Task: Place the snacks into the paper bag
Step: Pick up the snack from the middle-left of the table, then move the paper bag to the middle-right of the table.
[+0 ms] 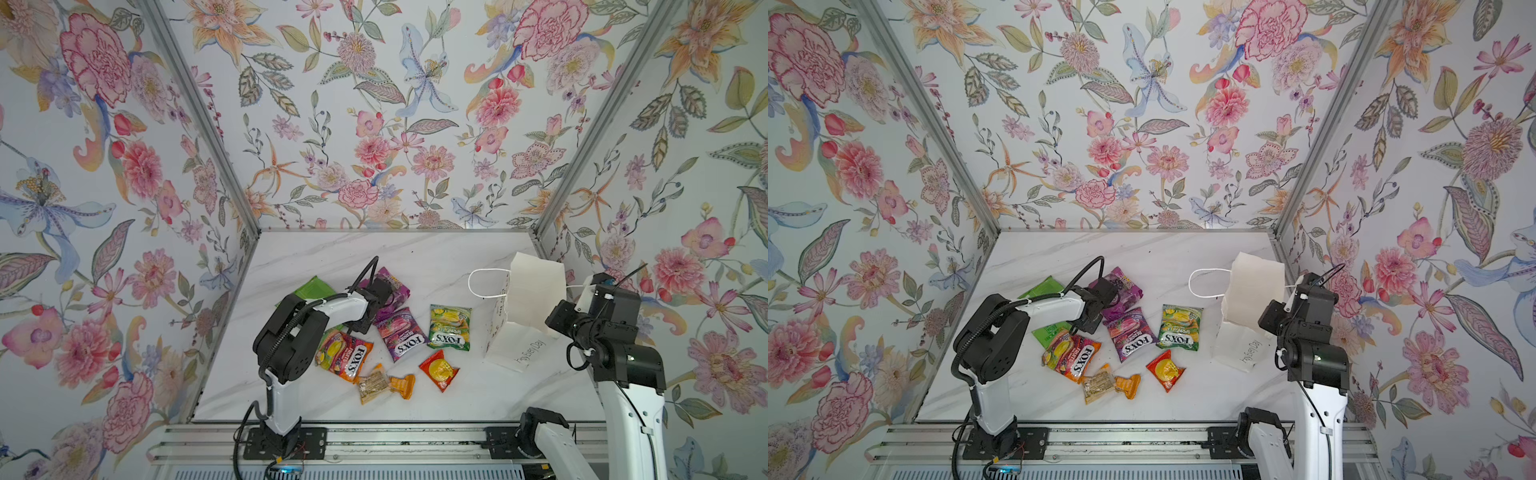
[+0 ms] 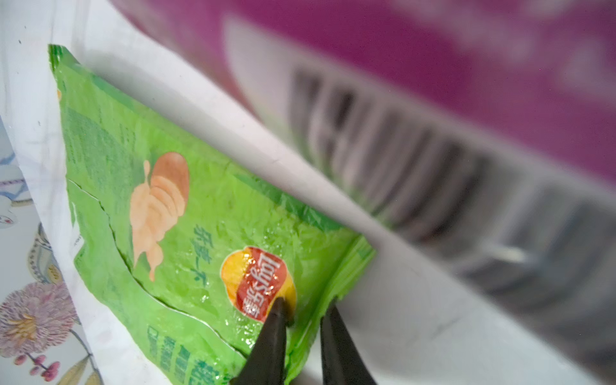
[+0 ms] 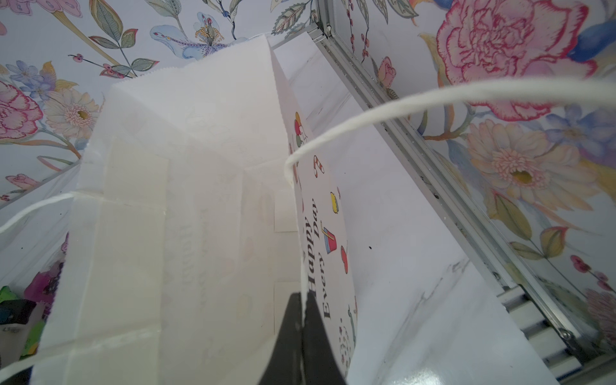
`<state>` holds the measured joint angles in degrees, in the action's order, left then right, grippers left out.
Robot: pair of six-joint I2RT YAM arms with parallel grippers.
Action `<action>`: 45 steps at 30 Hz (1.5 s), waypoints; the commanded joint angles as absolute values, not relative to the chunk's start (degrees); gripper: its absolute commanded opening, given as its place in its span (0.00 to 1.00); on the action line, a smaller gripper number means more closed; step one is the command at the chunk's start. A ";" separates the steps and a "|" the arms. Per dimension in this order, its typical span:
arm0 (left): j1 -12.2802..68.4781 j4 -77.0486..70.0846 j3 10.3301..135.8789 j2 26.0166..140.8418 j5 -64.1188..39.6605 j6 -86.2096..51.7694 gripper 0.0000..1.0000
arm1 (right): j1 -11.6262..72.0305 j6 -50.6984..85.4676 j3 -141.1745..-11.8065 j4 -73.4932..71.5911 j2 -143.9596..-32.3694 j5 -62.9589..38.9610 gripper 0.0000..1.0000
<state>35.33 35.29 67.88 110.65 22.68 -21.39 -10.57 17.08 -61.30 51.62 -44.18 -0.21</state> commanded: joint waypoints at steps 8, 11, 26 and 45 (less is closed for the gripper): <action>31.67 28.97 63.21 109.13 14.37 -25.89 0.00 | -9.91 16.52 -60.91 50.59 -43.89 -2.57 0.00; 31.74 27.59 62.68 104.59 14.50 -26.50 0.00 | -9.84 16.56 -61.06 50.41 -44.15 -3.04 0.00; 31.85 20.75 63.60 78.50 9.01 -29.26 0.00 | -8.41 17.14 -62.29 48.34 -46.56 -7.20 0.00; 34.23 18.06 84.29 75.33 -2.37 -35.98 0.00 | -1.56 18.10 -67.97 45.35 -53.40 -4.06 0.00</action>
<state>33.58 20.05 79.40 75.68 0.32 -33.67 -2.07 17.30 -66.11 47.68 -52.62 -5.17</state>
